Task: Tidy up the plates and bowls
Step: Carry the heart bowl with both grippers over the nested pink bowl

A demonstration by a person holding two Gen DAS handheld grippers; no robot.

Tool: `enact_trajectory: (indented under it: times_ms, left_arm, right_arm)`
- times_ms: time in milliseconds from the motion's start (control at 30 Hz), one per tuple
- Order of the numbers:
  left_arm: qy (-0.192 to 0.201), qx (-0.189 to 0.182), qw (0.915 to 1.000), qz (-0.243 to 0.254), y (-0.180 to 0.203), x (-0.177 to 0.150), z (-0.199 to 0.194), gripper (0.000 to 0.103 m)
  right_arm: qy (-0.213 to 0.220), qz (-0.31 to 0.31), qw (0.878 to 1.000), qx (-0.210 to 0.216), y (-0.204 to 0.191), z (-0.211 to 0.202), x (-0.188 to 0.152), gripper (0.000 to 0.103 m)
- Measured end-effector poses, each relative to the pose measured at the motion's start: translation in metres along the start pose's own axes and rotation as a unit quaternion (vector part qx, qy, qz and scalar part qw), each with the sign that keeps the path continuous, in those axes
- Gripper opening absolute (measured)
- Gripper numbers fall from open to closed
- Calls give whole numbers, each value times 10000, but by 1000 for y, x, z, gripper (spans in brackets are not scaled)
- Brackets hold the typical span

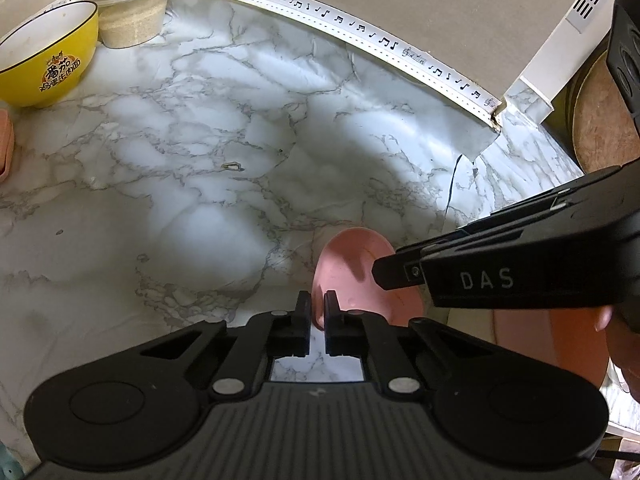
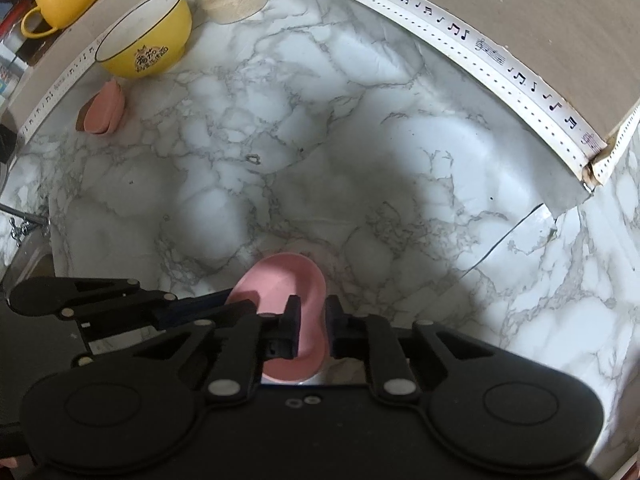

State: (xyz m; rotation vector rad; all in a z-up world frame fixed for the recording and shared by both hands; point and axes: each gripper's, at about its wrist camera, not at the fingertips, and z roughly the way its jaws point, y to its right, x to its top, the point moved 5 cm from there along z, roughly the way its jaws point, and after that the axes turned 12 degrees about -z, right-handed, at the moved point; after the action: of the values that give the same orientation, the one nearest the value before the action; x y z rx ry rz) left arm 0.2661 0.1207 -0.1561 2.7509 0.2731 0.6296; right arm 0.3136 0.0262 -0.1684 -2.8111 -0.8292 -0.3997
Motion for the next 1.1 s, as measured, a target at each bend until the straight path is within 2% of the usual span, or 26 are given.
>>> enact_trajectory:
  times_ms: [100,500,833,967,1100]
  left_arm:
    - [2,22,10000,-21,0,-1,0,5]
    - [183,7,9998,-72,2,3,-24,5]
    - [597,85,9980,166,36,16,-84,5]
    - [759,43,9965,337,58,13,-102,5]
    - [729,-53,9963,450,78,5,-107,5]
  right_arm:
    - [14,-74,9999,-85,-2,1,0,6]
    - [398,-191,9990,-46,-8,-24,3,5]
    - [1023,-155,9946,73,-8,-94,2,5]
    - [1226,-125,9923,79,-1,-125,-8,4]
    - [1350,-80,9908,33,8,-146,-25,4]
